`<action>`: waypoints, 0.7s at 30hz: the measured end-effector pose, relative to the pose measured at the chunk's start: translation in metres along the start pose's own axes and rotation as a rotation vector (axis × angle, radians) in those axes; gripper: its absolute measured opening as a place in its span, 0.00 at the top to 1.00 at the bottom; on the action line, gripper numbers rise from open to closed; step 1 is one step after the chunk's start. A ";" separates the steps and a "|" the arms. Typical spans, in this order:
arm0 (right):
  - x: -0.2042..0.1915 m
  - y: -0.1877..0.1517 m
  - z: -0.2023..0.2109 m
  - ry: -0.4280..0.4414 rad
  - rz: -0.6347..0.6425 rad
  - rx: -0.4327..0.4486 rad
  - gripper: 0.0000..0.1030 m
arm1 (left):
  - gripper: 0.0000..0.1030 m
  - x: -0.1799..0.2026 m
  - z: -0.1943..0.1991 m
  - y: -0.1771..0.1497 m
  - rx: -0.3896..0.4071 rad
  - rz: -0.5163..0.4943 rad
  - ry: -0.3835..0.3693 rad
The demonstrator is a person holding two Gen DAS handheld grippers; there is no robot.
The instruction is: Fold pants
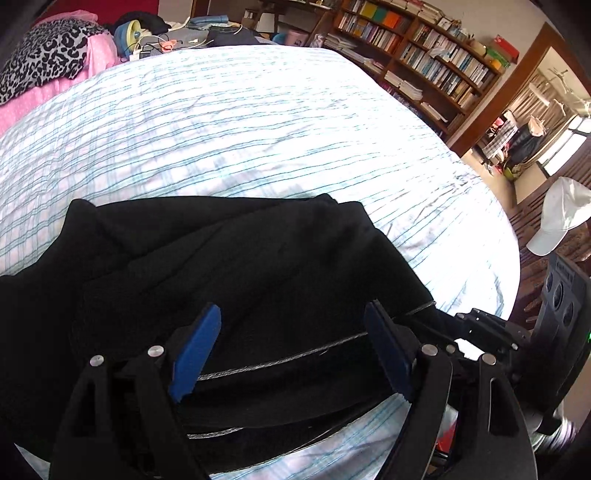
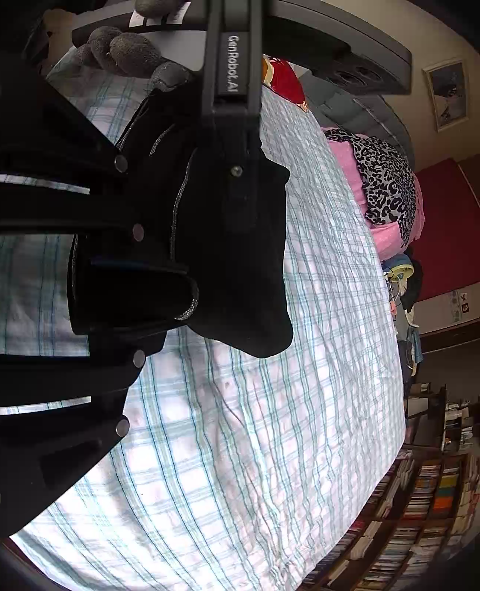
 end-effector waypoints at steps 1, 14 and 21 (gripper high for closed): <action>-0.006 0.000 0.002 -0.018 0.029 0.017 0.79 | 0.21 0.005 -0.001 0.005 -0.008 0.004 -0.014; -0.055 -0.014 0.015 -0.128 0.258 0.151 0.79 | 0.21 0.049 -0.029 0.034 -0.173 -0.044 -0.121; -0.070 -0.018 0.019 -0.110 0.306 0.183 0.79 | 0.21 0.057 -0.048 0.025 -0.282 -0.050 -0.074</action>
Point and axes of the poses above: each gripper's, at about its wrist camera, not at the fingertips, and z roughly against the way its jaws point, x to its right, y to its top, the point moved 3 cm from there along -z, roughly the way its jaws point, and after that the axes turned 5 degrees about -y, right-handed, at the moved point
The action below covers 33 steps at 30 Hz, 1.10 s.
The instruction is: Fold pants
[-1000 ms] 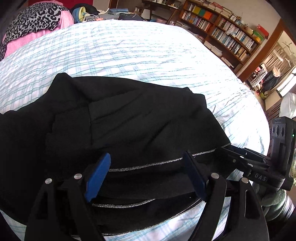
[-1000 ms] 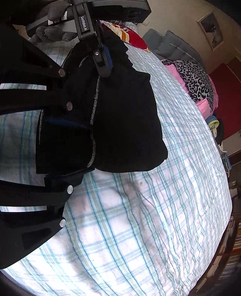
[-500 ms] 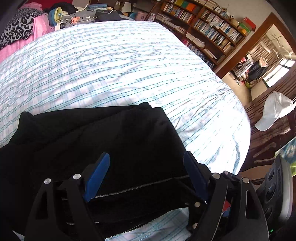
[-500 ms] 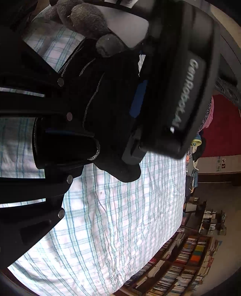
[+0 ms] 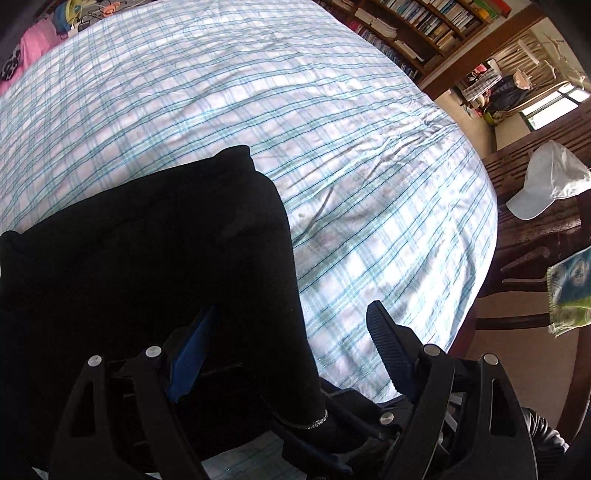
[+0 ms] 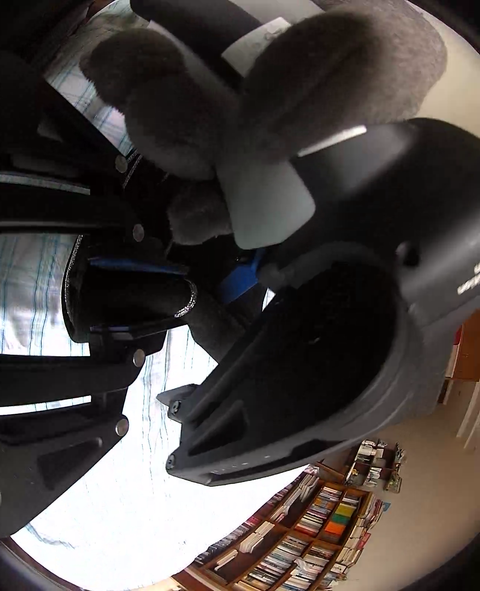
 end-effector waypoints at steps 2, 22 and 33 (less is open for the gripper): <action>-0.001 0.000 0.000 0.005 -0.002 0.000 0.79 | 0.24 -0.001 -0.003 -0.002 -0.013 -0.006 0.014; 0.067 -0.002 0.026 0.061 -0.198 -0.015 0.36 | 0.94 -0.069 0.071 -0.030 0.176 0.109 -0.055; 0.010 0.012 -0.002 0.076 -0.122 -0.072 0.36 | 0.94 -0.142 0.165 -0.082 0.316 0.159 -0.027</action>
Point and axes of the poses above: each gripper's, at about its wrist camera, not at the fingertips, and z roughly against the way its jaws point, x to its right, y to its top, the point moved 3 cm from there along -z, roughly the way its jaws point, and after that the axes turned 5 degrees about -y, right-handed, at the moved point
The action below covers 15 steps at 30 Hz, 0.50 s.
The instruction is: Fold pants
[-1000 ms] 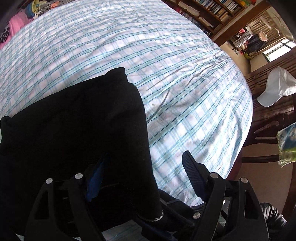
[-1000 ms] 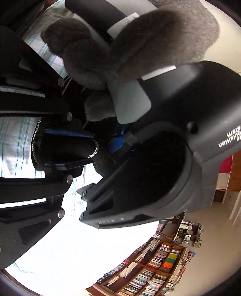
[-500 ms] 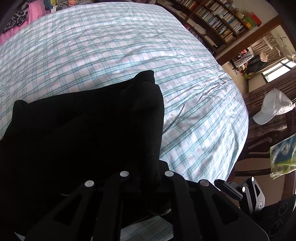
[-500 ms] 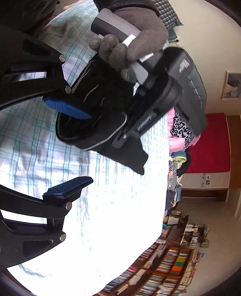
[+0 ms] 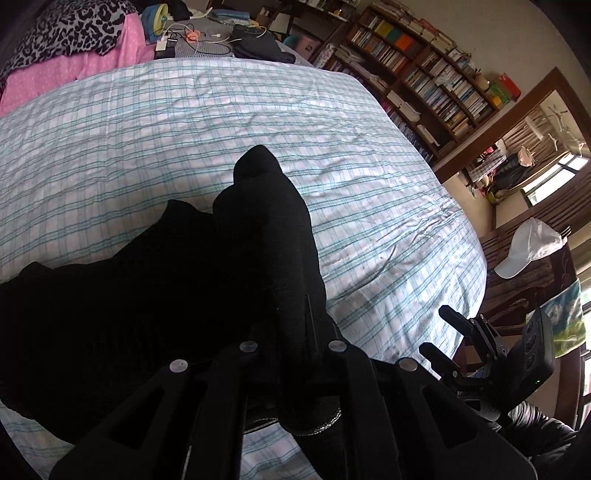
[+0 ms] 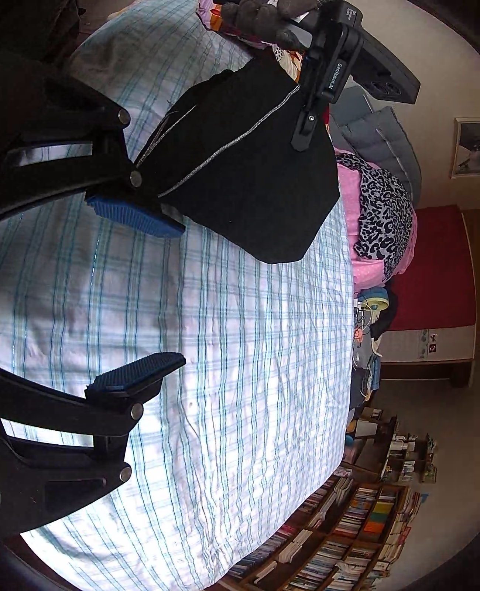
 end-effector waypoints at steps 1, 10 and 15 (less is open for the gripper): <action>-0.006 0.002 -0.004 0.006 0.007 -0.006 0.36 | 0.94 -0.009 0.009 -0.002 0.012 0.006 0.006; -0.058 0.012 -0.020 0.037 0.081 -0.044 0.36 | 0.94 -0.080 0.073 -0.027 0.097 0.040 0.047; -0.080 0.019 -0.032 0.056 0.115 -0.056 0.36 | 0.94 -0.114 0.107 -0.040 0.152 0.048 0.097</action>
Point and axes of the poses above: each gripper's, at about its wrist camera, not at the fingertips, and z roughly against the way its jaws point, x to its right, y to its top, the point moved 3 cm from there along -z, roughly the way its jaws point, and after that the axes turned 5 degrees about -y, right-handed, at the moved point
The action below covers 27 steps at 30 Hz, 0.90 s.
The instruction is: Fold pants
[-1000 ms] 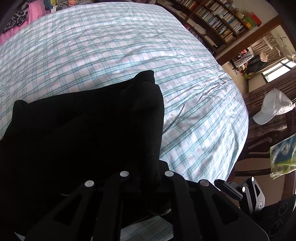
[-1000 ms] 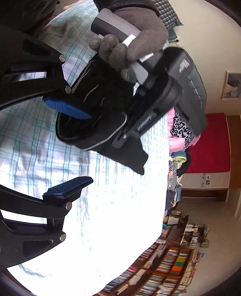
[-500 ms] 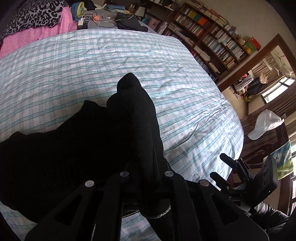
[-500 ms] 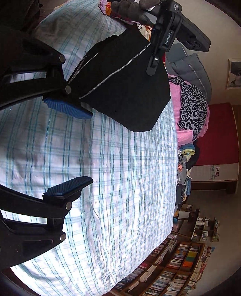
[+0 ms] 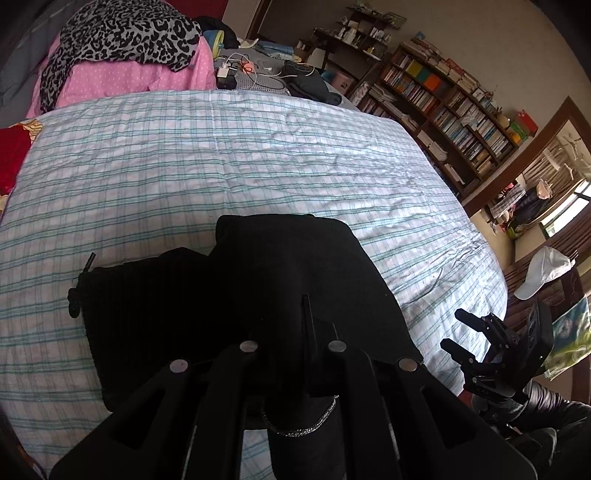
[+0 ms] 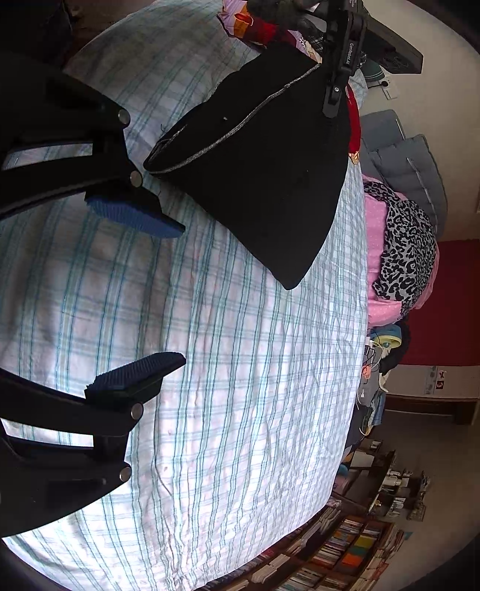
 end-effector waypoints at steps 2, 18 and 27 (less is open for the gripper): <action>-0.009 0.006 -0.005 0.011 0.010 -0.003 0.36 | 0.94 -0.018 0.012 -0.003 0.020 0.006 0.023; -0.099 0.050 -0.051 0.149 0.125 -0.024 0.36 | 0.72 -0.126 0.015 -0.052 0.094 0.077 0.095; -0.127 0.040 -0.085 0.243 0.175 -0.147 0.36 | 0.44 -0.105 0.014 -0.021 0.112 0.038 0.067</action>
Point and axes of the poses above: each gripper's, at about its wrist camera, not at the fingertips, and z roughly against the way its jaws point, x to its right, y to its top, the point moved 3 cm from there along -z, roughly the way its jaws point, and after that the axes turned 5 degrees about -y, right-handed, at the moved point
